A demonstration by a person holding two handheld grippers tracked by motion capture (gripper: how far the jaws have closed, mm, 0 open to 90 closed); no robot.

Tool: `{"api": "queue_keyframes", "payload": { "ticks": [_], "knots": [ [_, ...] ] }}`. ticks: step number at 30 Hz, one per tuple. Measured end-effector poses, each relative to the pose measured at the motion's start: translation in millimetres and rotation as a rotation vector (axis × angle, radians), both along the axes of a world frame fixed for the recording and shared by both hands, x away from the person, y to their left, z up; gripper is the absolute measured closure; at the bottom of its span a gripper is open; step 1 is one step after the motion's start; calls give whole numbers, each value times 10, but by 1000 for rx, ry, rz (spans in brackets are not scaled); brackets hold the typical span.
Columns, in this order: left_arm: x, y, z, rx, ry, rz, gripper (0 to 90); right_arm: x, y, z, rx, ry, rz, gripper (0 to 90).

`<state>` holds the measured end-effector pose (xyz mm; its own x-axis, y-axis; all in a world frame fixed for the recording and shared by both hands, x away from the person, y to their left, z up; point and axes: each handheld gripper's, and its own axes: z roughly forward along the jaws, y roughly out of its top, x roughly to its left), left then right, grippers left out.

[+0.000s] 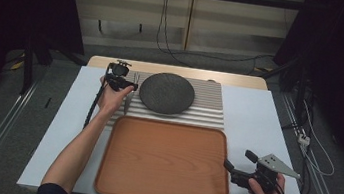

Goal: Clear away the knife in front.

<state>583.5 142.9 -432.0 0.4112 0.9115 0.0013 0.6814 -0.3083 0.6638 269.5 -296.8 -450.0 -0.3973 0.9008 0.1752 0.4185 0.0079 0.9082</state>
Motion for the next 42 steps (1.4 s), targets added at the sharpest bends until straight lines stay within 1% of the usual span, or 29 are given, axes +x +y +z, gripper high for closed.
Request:
{"api": "queue_keyframes", "payload": {
  "ticks": [2,3,5,8,9,10,11,12,14,15,16,17,18,19,20,21,23,25,28,29,30,31,32,35,36,38,39,41,42],
  "knots": [
    [36,4,-18,0,12,9,420,-8,-3,3,-2,-1,-2,82],
    [53,10,-34,-9,7,21,425,-13,-6,6,-1,-2,-3,81],
    [84,19,-52,-23,22,28,478,-14,-12,6,1,0,-7,82],
    [146,-5,-102,-28,55,24,505,-2,-10,3,-3,0,-4,83],
    [146,-5,-102,-28,55,24,510,1,-9,2,-3,-1,-4,83],
    [154,-17,-113,-28,64,21,528,2,-9,1,-3,-1,-7,82],
    [159,-23,-121,-22,61,19,546,-1,-9,2,-2,2,-8,83],
    [161,-39,-133,-25,59,25,558,-5,-11,3,-1,3,-8,82],
    [172,-49,-147,-16,76,22,577,-12,-15,6,1,2,-10,82],
    [179,-55,-156,-25,80,33,577,-12,-15,6,1,2,-10,82],
    [185,-54,-163,-43,86,43,602,-14,-18,7,2,2,-11,82],
    [188,-59,-169,-51,81,60,608,-15,-19,6,2,2,-11,82],
    [191,-64,-167,-54,81,63,622,-15,-19,6,2,3,-11,82],
    [193,-67,-164,-46,87,53,630,-15,-19,4,2,3,-10,82],
    [196,-81,-164,-37,83,55,630,-15,-19,4,2,3,-10,82],
    [199,-89,-159,-37,90,54,638,-15,-19,3,-1,0,-8,82],
    [202,-120,-162,-39,86,61,702,-23,-15,4,0,1,-8,81],
    [207,-139,-149,-23,100,43,745,-27,-17,5,1,1,-9,81],
    [217,-154,-137,-13,113,35,767,-30,-19,8,1,2,-9,81],
    [223,-146,-133,-14,118,32,772,-29,-21,7,1,2,-9,81],
    [226,-144,-138,-29,118,47,776,-28,-22,6,1,3,-9,81],
    [229,-129,-135,-40,127,49,776,-28,-22,6,1,3,-9,81],
    [232,-113,-129,-46,137,40,786,-25,-22,4,-1,2,-7,81],
    [223,-83,-119,-38,149,21,795,-24,-20,2,-1,2,-5,81],
    [219,-65,-112,-35,159,6,796,-23,-19,2,-1,3,-5,81],
    [206,-40,-98,-22,173,-2,796,-20,-18,3,-2,2,-4,81],
    [199,-19,-82,-19,192,-16,796,-18,-18,4,-2,1,-4,81],
    [178,15,-69,-13,213,-26,796,-15,-19,2,-3,1,-4,81],
    [165,38,-57,-14,231,-34,796,-16,-19,2,-2,5,-4,81]
  ]
}}
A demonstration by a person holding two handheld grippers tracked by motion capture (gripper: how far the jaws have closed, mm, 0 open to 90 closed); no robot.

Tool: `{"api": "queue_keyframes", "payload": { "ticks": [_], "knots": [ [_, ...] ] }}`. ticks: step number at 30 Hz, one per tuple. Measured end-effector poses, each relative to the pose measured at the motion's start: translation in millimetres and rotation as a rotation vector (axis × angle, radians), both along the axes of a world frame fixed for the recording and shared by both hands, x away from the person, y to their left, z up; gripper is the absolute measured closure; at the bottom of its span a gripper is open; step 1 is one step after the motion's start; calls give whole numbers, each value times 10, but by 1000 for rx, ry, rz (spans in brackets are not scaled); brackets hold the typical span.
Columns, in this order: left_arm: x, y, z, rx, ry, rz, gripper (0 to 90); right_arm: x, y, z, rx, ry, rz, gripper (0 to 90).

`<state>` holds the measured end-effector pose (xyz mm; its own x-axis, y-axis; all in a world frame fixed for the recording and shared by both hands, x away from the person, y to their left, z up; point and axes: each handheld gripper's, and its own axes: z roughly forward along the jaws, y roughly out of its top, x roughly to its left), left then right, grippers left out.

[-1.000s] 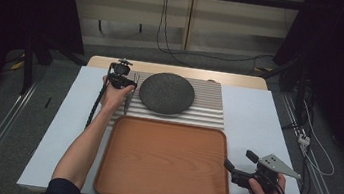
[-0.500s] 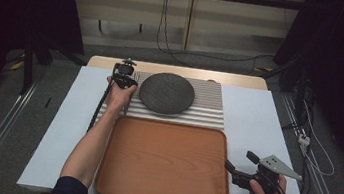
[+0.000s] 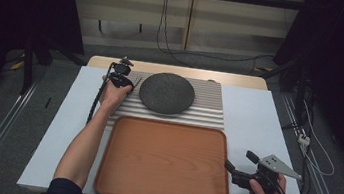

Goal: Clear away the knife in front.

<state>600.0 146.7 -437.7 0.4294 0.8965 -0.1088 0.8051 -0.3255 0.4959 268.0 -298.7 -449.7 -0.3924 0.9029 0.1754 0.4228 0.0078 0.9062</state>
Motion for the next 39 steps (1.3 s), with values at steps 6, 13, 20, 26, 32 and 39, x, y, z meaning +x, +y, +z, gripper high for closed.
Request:
{"api": "queue_keyframes", "payload": {
  "ticks": [6,13,20,26,32,39],
  "knots": [
    [-35,46,2,-2,11,-14,791,-11,10,1,-4,1,2,81],
    [-36,-8,1,36,-11,-25,788,-19,0,1,-3,0,-2,81],
    [-30,-14,-4,32,-12,-9,786,-6,20,-1,-5,3,9,82],
    [-26,1,-9,23,-15,-5,785,-4,32,2,-5,2,18,82],
    [-23,-65,-8,56,-35,-26,778,2,31,-3,-4,4,18,82],
    [1,-64,3,58,-12,-18,781,-7,31,-2,-3,4,20,82]
  ]
}}
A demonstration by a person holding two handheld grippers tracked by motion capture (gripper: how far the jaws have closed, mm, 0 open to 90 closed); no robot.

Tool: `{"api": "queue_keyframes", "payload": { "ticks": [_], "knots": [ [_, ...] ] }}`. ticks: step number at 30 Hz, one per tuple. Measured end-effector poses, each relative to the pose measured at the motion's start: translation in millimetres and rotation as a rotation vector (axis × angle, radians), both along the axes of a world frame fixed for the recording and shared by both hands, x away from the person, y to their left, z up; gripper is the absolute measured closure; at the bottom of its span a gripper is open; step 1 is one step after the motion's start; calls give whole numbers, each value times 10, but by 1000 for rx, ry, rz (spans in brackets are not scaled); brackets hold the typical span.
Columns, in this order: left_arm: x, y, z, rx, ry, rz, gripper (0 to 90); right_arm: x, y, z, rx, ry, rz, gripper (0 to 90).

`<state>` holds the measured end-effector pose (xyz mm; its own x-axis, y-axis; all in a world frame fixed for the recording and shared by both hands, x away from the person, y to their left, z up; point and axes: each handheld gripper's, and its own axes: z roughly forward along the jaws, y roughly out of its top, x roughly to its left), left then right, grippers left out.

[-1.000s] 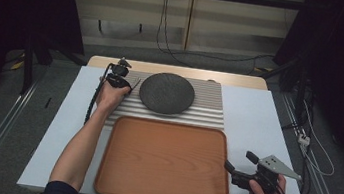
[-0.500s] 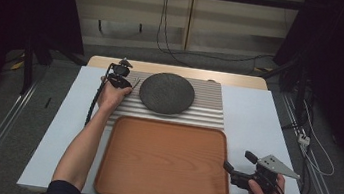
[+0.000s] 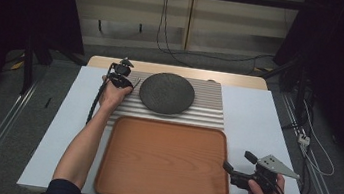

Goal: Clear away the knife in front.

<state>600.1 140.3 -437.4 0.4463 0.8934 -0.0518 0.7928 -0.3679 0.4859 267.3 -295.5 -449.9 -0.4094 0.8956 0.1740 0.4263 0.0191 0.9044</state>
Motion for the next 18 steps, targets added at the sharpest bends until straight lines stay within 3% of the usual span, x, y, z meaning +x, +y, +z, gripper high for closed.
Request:
{"api": "queue_keyframes", "payload": {
  "ticks": [3,6,10,18],
  "knots": [
    [-5,-21,-1,8,-4,5,780,-6,-3,1,-1,-1,0,82],
    [9,11,0,-19,14,16,781,-6,-6,0,0,-1,1,82],
    [6,5,3,-4,9,3,781,-4,-5,-2,0,1,3,82],
    [0,22,3,-15,11,-1,798,-10,-7,1,-2,-1,3,82]
  ]
}}
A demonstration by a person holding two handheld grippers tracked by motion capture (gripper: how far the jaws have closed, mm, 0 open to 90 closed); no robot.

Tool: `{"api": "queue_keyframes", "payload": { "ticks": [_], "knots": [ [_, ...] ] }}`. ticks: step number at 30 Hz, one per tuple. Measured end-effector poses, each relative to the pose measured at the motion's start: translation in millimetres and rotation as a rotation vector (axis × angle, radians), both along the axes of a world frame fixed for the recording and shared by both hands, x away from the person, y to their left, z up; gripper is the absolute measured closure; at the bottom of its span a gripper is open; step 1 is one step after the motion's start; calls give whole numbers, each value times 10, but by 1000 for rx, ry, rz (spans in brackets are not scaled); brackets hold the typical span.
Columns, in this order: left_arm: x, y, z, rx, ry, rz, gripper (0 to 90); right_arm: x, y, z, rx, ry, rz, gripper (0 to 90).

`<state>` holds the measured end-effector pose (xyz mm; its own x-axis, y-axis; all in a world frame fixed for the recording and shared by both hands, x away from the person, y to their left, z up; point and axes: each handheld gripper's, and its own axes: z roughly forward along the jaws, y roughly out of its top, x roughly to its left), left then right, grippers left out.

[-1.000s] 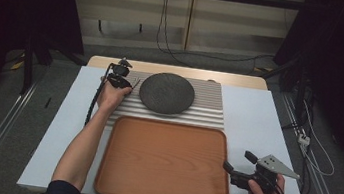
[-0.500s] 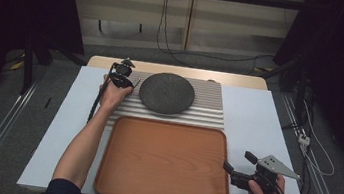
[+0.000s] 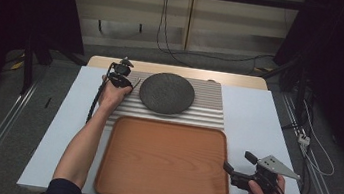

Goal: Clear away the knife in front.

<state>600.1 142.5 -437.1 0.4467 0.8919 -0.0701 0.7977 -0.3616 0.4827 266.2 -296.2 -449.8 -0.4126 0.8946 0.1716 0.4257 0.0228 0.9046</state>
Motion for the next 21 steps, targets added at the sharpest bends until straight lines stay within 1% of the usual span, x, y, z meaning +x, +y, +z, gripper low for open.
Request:
{"api": "queue_keyframes", "payload": {
  "ticks": [1,4,7,9,11,14,17,18,19,21],
  "knots": [
    [-5,-9,-4,1,-8,5,798,0,-2,0,0,0,0,82],
    [-10,-3,-4,5,-13,-4,798,4,-4,0,1,1,-3,82],
    [-15,10,-10,-7,-17,0,798,4,-2,0,0,2,-3,82],
    [-19,11,-6,-7,-13,-2,798,4,-2,0,0,2,-4,82],
    [-19,19,-3,-1,-13,-18,798,2,-3,0,-1,0,-4,82],
    [-31,23,-6,-14,-14,-6,799,0,-6,0,-1,-1,-5,82],
    [-43,35,-6,-11,-21,-8,799,-3,-6,0,-2,-1,-5,82],
    [-45,43,-1,-14,-13,-14,798,-2,-6,0,-3,-2,-5,82],
    [-50,44,0,-21,-9,-6,799,-2,-4,0,-3,-1,-5,82],
    [-54,54,14,-21,-10,-15,799,-3,0,-1,-2,-1,-6,82]
  ]
}}
